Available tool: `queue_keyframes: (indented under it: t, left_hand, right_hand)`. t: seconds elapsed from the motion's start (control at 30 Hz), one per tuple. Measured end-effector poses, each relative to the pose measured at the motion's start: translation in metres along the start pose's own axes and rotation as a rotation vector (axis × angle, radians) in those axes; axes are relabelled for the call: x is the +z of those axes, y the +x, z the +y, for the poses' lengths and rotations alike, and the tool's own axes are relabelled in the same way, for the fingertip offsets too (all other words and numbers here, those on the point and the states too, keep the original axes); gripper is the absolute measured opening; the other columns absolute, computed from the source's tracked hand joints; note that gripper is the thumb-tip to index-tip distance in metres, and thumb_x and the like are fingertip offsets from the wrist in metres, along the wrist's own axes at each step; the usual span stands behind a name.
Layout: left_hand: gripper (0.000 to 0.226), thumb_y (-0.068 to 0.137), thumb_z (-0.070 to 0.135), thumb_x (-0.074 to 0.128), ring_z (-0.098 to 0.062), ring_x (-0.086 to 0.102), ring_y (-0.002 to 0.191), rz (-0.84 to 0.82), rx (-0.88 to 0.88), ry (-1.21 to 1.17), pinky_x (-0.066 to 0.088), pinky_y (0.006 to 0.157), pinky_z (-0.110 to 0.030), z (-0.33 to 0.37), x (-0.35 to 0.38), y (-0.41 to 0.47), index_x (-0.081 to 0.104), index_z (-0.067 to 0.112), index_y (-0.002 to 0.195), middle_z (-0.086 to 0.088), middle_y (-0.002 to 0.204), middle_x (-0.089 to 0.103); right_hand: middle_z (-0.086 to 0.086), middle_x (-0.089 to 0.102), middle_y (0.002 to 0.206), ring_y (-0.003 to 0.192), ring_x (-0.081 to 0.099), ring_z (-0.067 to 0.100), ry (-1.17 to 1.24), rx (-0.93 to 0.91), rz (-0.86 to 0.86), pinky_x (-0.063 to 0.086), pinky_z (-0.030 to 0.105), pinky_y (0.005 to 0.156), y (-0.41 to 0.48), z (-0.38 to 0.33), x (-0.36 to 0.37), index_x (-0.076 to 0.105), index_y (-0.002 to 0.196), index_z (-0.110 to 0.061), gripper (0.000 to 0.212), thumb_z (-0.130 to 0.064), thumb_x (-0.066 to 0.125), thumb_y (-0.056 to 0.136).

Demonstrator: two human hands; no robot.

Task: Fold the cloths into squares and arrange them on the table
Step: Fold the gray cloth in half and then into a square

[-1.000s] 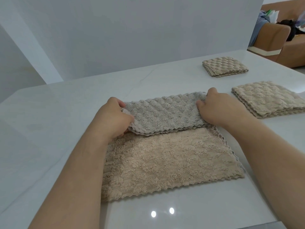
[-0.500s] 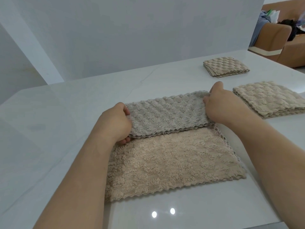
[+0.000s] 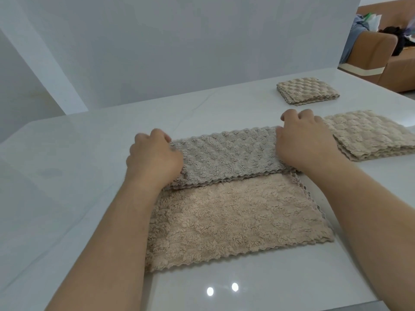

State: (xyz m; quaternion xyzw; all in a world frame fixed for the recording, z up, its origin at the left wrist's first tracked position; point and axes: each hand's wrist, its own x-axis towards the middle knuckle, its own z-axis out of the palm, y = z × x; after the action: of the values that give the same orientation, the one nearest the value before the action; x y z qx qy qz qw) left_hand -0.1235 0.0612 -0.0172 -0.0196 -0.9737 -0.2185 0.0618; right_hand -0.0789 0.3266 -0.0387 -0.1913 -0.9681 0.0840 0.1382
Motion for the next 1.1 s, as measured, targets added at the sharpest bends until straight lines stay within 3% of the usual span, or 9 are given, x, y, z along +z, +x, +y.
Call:
queue_keyframes:
  t: [0.07,0.17,0.27,0.4,0.57,1.1]
  left_hand:
    - [0.041,0.099,0.031,0.055,-0.030,0.040,0.135,0.108,0.149,-0.015,0.034,0.112,-0.043,0.012,0.002,-0.004,0.050,0.022,0.139,-0.007,0.146,0.040]
    - [0.050,0.107,0.031,0.042,-0.022,0.018,0.152,-0.022,0.339,-0.053,0.016,0.124,-0.039,0.037,0.016,0.000,0.036,0.018,0.155,-0.002,0.165,0.023]
    - [0.057,0.110,0.037,0.029,-0.023,0.005,0.157,-0.172,0.407,0.074,0.008,0.127,-0.043,0.050,0.041,0.006,0.019,0.016,0.161,-0.003,0.170,0.007]
    - [0.061,0.109,0.045,0.014,-0.023,0.001,0.157,-0.238,0.434,0.261,0.002,0.127,-0.044,0.040,0.070,0.004,0.008,0.019,0.163,-0.001,0.171,0.003]
    - [0.064,0.107,0.053,0.009,-0.019,-0.001,0.157,-0.258,0.377,0.279,0.000,0.127,-0.044,0.030,0.069,0.007,0.004,0.024,0.163,0.003,0.171,0.001]
    - [0.078,0.103,0.060,0.010,-0.026,-0.004,0.157,-0.280,-0.050,0.263,0.000,0.126,-0.048,0.003,0.054,0.016,-0.002,0.009,0.162,-0.008,0.170,-0.006]
  right_hand:
    - [0.019,0.042,0.150,0.134,0.042,0.037,0.120,-0.097,0.036,0.040,0.049,0.106,-0.001,-0.009,-0.004,0.042,0.146,-0.008,0.044,-0.028,0.036,0.107]
    - [0.007,0.023,0.167,0.154,0.019,0.023,0.179,-0.317,-0.046,0.020,0.042,0.123,-0.002,-0.028,0.002,0.031,0.157,-0.012,0.052,-0.034,0.029,0.110]
    - [0.004,0.013,0.169,0.156,0.010,0.021,0.128,-0.459,-0.193,0.011,0.042,0.126,-0.002,-0.040,0.021,0.020,0.161,-0.014,0.058,-0.040,0.021,0.110]
    - [0.004,0.010,0.170,0.156,0.007,0.019,0.047,-0.462,-0.298,0.006,0.040,0.126,0.003,-0.041,0.039,0.013,0.163,-0.014,0.060,-0.042,0.016,0.109]
    - [0.005,0.006,0.170,0.157,0.003,0.019,0.042,-0.356,-0.329,0.003,0.037,0.126,0.005,-0.038,0.040,0.008,0.163,-0.011,0.066,-0.047,0.014,0.108]
    - [0.009,0.002,0.170,0.157,-0.001,0.023,0.099,-0.059,-0.376,0.003,0.046,0.126,0.014,-0.009,0.040,0.004,0.162,-0.008,0.075,-0.056,0.010,0.105]
